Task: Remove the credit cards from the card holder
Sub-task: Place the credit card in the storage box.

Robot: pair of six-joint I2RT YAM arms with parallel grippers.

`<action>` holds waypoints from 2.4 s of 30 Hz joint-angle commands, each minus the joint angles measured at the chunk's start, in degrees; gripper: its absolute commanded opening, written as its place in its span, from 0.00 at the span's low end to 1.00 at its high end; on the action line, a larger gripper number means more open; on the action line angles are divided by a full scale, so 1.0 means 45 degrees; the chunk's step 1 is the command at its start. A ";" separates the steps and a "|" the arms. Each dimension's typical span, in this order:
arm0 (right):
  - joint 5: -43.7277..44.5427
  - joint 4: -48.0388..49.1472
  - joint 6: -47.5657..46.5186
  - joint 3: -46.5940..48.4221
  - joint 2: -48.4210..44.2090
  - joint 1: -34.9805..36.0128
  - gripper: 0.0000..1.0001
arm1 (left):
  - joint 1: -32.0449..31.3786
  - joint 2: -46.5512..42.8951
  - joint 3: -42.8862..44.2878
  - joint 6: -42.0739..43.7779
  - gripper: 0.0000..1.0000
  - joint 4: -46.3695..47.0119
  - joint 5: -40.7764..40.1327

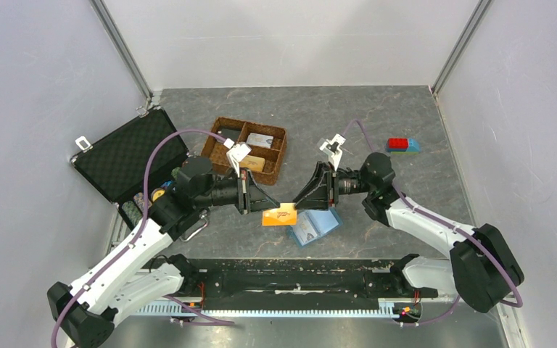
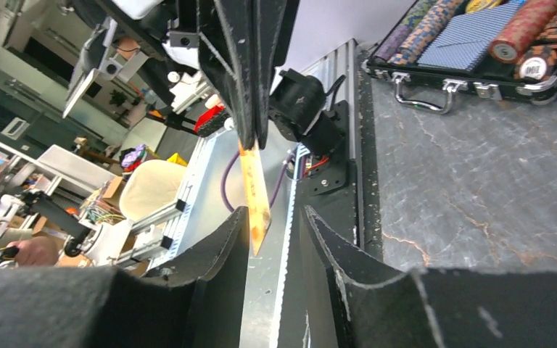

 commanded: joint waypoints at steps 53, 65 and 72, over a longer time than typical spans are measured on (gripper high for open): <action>0.6560 -0.3933 0.1215 0.7506 0.8036 0.0043 0.00 | 0.1719 -0.5156 0.0461 0.3804 1.00 -0.5668 -1.2430; 0.7932 -0.5102 0.1741 1.0064 1.1225 0.0345 0.00 | 0.1702 -0.5225 0.0454 0.3883 1.00 -0.5726 -1.2665; 0.8488 -0.5012 0.1804 1.0640 1.1908 0.0468 0.00 | 0.1691 -0.5252 0.0451 0.3873 1.00 -0.5726 -1.2590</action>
